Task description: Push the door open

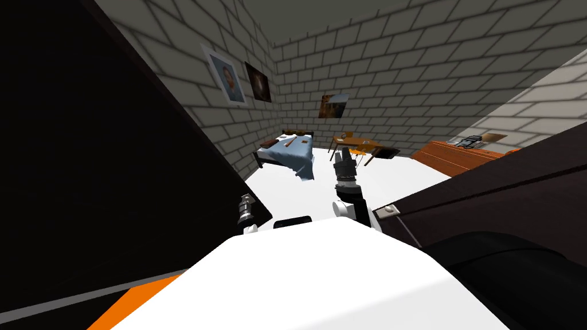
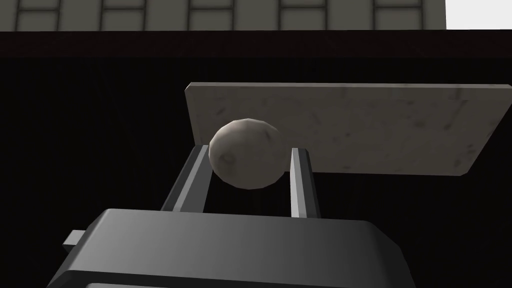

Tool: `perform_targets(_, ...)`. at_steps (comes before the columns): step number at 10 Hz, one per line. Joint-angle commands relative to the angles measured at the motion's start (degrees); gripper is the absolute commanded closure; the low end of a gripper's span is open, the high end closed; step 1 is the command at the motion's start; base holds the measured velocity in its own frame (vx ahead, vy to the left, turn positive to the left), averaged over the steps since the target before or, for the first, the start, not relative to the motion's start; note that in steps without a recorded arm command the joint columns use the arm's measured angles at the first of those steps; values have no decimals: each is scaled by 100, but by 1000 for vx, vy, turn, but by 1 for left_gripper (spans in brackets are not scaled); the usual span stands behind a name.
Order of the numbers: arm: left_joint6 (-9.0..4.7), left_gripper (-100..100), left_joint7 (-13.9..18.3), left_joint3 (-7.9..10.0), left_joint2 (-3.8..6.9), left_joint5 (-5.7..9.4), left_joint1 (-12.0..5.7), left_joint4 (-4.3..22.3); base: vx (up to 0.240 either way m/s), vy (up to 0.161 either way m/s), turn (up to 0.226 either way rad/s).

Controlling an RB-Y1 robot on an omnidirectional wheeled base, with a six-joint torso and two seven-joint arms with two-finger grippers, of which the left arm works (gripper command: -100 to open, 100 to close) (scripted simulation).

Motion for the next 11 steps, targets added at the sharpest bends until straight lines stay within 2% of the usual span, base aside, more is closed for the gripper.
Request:
perform_targets(1,-20,100,-46,107,11,56,-36,-14,200,19,44)
perform_targets(8,-45,100,-184,515,-25,291,-32,20,206,-5,51)
perform_targets(9,-37,100,-169,481,-23,273,-8,37,93,-7,38)
perform_targets(11,-61,100,-219,640,8,370,-3,40,175,13,50)
